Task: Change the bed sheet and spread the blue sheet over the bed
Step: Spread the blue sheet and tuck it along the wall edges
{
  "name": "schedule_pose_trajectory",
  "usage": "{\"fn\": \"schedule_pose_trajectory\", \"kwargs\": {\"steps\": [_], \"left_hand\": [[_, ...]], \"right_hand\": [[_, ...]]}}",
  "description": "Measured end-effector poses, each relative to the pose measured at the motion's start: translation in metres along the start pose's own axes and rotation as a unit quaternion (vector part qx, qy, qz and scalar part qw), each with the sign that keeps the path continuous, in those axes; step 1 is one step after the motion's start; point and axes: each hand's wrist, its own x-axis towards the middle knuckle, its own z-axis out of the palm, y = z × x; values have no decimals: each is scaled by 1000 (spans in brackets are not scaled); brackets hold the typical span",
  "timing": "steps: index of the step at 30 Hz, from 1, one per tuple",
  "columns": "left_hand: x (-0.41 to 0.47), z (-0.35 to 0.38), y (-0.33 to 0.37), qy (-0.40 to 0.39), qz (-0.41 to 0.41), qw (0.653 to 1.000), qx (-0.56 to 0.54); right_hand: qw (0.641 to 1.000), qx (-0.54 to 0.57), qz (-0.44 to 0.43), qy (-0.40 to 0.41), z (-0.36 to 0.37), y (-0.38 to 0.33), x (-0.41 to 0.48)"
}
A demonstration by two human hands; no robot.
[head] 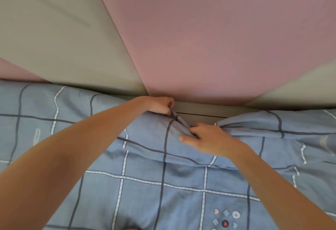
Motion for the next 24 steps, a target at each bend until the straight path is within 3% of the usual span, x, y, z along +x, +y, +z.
{"fn": "schedule_pose_trajectory", "kwargs": {"steps": [4,8,12,15,19,22,24], "left_hand": [[-28,35,2,-171,-68,982,-40],[-69,50,1,-134,-19,982,-133],[-87,55,-9,-131,-28,965,-226],[-87,54,-20,-117,-18,947,-299],[-67,52,-18,37,25,983,-177],[-54,48,-6,102,67,985,-118],[-47,41,4,141,70,985,-72]], "right_hand": [[987,97,20,-126,1,0,-8],[972,102,34,-207,-25,11,8],[962,-36,42,-266,-46,7,32],[948,77,81,-299,-40,14,38],[909,378,77,-159,-8,44,35],[879,465,103,-22,18,50,21],[843,518,140,23,29,54,14]]}}
